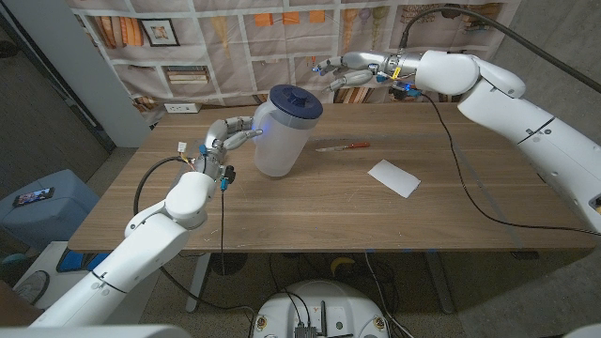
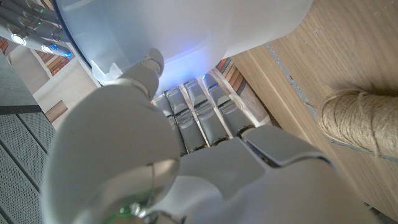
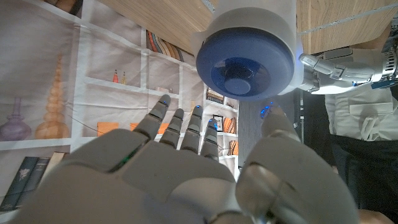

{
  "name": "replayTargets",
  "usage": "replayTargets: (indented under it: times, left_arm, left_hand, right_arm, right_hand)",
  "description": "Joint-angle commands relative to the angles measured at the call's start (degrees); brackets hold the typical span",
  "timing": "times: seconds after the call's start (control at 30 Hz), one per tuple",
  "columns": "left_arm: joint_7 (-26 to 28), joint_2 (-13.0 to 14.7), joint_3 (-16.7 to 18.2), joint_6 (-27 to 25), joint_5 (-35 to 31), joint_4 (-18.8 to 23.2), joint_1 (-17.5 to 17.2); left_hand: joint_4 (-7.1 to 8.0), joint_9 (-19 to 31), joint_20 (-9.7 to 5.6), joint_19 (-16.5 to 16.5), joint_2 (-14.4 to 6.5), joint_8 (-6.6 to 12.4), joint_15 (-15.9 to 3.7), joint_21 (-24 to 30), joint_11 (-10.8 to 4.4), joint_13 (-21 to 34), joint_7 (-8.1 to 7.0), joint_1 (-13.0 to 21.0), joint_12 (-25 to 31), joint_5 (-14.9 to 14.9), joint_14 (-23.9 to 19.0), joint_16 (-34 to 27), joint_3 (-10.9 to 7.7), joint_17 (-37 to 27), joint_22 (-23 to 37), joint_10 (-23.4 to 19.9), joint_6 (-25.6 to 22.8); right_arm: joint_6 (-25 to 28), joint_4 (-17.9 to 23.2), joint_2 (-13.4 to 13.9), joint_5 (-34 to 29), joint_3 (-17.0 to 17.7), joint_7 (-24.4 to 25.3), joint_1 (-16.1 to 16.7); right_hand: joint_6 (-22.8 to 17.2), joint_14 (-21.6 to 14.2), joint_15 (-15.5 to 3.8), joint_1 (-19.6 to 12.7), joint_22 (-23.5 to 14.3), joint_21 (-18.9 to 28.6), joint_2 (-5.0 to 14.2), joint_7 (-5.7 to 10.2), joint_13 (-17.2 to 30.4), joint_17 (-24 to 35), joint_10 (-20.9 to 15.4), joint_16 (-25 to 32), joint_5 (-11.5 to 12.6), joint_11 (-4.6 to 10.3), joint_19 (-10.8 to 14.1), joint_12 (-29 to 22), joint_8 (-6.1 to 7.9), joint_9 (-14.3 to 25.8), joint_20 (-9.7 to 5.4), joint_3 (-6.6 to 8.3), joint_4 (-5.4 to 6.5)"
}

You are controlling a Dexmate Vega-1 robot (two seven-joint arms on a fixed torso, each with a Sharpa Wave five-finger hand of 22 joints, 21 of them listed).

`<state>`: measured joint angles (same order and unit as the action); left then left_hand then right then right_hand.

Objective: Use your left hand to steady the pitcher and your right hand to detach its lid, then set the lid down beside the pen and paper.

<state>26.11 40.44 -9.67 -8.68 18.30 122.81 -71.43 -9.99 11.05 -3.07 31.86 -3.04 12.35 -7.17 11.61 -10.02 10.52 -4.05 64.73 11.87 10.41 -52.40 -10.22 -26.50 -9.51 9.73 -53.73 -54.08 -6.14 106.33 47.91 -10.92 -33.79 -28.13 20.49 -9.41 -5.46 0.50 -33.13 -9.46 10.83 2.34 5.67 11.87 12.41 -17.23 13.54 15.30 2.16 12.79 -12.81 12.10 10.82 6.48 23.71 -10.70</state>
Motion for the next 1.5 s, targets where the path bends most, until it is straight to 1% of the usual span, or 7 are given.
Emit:
replayTargets:
  times: [0.03, 0.27, 0.43, 0.7, 0.9, 1.1, 1.5]
  left_arm:
    - [-0.67, 0.77, -0.42, -0.28, 0.51, -0.65, 0.64]
    - [-0.77, 0.95, -0.49, -0.53, 1.01, -0.74, 0.73]
    - [-1.13, 1.05, -0.86, -0.47, 1.27, -1.18, 1.26]
    - [-1.24, 1.29, -1.14, -0.76, 1.55, -1.36, 1.82]
    - [-1.69, 1.52, -1.55, -0.88, 1.82, -1.64, 2.52]
    - [-1.81, 1.71, -1.83, -0.92, 1.89, -1.69, 2.99]
    - [-1.98, 2.12, -2.29, -1.28, 2.12, -1.42, 3.32]
  left_hand:
    - [0.06, 0.34, -8.59, 0.71, -0.57, 0.36, -6.11, -0.19, 0.18, 0.30, 1.56, 0.13, -0.19, 0.21, -0.85, -0.28, -0.52, -0.26, 0.16, -0.51, -2.46]
    - [0.05, 0.35, -8.59, 0.71, -0.56, 0.34, -6.09, -0.21, 0.16, 0.31, 1.51, 0.12, -0.21, 0.19, -0.95, -0.30, -0.52, -0.27, 0.16, -0.60, -2.57]
    - [0.06, 0.37, -8.59, 0.71, -0.53, 0.31, -6.03, -0.22, 0.12, 0.32, 1.66, 0.09, -0.20, 0.18, -1.06, -0.32, -0.49, -0.29, 0.16, -0.74, -2.61]
    - [0.04, 0.38, -8.59, 0.71, -0.56, 0.22, -6.11, -0.24, 0.16, 0.33, 1.70, 0.13, -0.24, 0.18, -1.19, -0.33, -0.51, -0.31, 0.16, -0.84, -2.63]
    - [0.07, 0.39, -8.57, 0.72, -0.61, 0.17, -6.11, -0.25, 0.21, 0.34, 1.81, 0.09, -0.24, 0.17, -1.27, -0.34, -0.52, -0.31, 0.16, -0.93, -2.61]
    - [0.09, 0.41, -8.56, 0.74, -0.65, 0.13, -6.09, -0.26, 0.15, 0.35, 1.78, 0.06, -0.29, 0.16, -1.41, -0.37, -0.52, -0.34, 0.16, -0.96, -2.69]
    - [0.05, 0.43, -8.54, 0.80, -0.56, 0.10, -6.08, -0.26, 0.16, 0.37, 1.70, 0.05, -0.33, 0.14, -1.49, -0.34, -0.47, -0.33, 0.16, -1.07, -2.88]
  right_arm:
    - [-1.93, -3.67, -3.05, -1.07, -2.22, -2.61, -4.17]
    - [-0.48, -4.09, -4.15, -2.46, -3.85, -5.49, -6.83]
    - [-0.13, -4.78, -5.08, -3.97, -5.18, -6.68, -8.35]
    - [0.26, -4.47, -5.76, -6.19, -6.13, -6.82, -9.05]
    - [0.24, -4.54, -6.45, -7.70, -6.60, -6.35, -9.37]
    - [0.24, -4.50, -7.05, -9.13, -7.03, -5.90, -9.61]
    - [0.26, -6.22, -8.71, -10.13, -8.65, -8.59, -12.19]
  right_hand:
    - [-0.54, -0.74, -0.02, -1.08, -0.17, 0.24, -0.52, 0.16, 0.29, 0.14, -0.75, 0.53, 0.17, 0.27, 0.72, -0.25, 0.44, 0.32, 0.12, 0.40, 0.05]
    - [-0.48, -0.70, 0.08, -1.82, -0.17, 0.23, -1.03, -0.27, 0.42, 0.17, -0.61, 0.52, 0.18, 0.07, 0.91, -0.14, 0.48, 0.42, 0.33, 0.49, 0.02]
    - [-0.59, -0.63, 0.18, -2.27, -0.17, 0.17, -1.42, -0.16, 0.53, 0.20, -0.39, 0.50, 0.17, 0.13, 0.88, -0.03, 0.56, 0.48, 0.49, 0.51, 0.07]
    - [-0.88, -0.74, 0.06, -2.75, -0.17, 0.12, -1.92, 0.00, 0.67, 0.26, -0.69, 0.57, 0.14, 0.34, 0.92, -0.13, 0.72, 0.56, 0.59, 0.50, 0.17]
    - [-1.81, -1.69, -0.26, -3.55, -0.18, 0.12, -2.35, 0.20, 0.90, 0.37, -1.92, 1.02, 0.11, 1.05, 1.12, -0.55, 1.15, 0.66, 0.64, 0.59, 0.32]
    - [-2.68, -2.30, -0.75, -4.37, -0.18, 0.20, -2.44, 0.37, 1.07, 0.46, -3.08, 1.31, 0.15, 1.29, 1.50, -0.91, 1.52, 0.73, 0.47, 0.79, 0.40]
    - [-3.02, -2.59, -1.02, -5.95, -0.17, 0.16, -2.57, 0.59, 1.21, 0.48, -3.65, 1.45, 0.28, 1.49, 1.71, -0.96, 1.71, 0.79, 0.32, 1.25, 0.16]
